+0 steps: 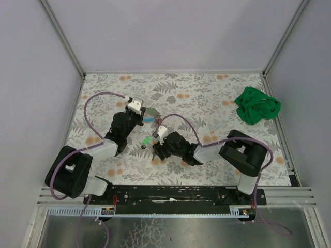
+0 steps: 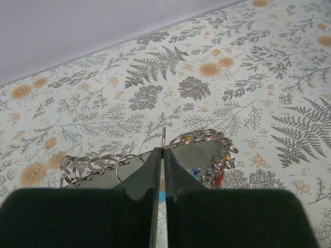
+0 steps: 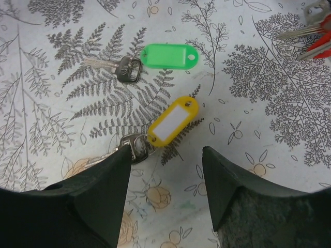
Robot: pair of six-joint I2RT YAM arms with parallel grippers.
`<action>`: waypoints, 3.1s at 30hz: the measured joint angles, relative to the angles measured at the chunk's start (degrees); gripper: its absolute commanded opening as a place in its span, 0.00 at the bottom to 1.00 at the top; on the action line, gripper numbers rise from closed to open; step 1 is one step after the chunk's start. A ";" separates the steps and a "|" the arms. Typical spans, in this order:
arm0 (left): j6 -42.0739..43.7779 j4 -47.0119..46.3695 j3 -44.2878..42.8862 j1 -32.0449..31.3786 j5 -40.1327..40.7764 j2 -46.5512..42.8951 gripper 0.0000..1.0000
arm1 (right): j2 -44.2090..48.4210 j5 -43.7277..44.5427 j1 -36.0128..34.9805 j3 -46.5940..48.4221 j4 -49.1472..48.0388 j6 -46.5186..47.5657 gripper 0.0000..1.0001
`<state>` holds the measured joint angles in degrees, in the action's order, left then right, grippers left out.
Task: Put the keys on the keyring
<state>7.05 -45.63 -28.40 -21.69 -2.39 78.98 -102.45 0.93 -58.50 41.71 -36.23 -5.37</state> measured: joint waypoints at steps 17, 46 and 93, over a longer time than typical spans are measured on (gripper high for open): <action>-1.46 0.50 0.26 0.00 -5.05 -0.31 0.00 | -4.33 10.10 -1.88 3.93 1.77 -5.68 0.44; -0.35 4.74 -0.63 -11.34 -23.78 -3.56 0.00 | 30.34 20.72 12.09 -7.85 37.59 -16.24 0.49; 0.35 1.09 7.65 -13.20 -24.90 -4.90 0.00 | 21.57 7.93 17.68 -0.98 45.57 -11.34 0.04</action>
<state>7.40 -44.53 -20.75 -34.89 -27.29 74.08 -80.88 8.86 -40.82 40.73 9.34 -16.71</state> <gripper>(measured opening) 0.009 0.054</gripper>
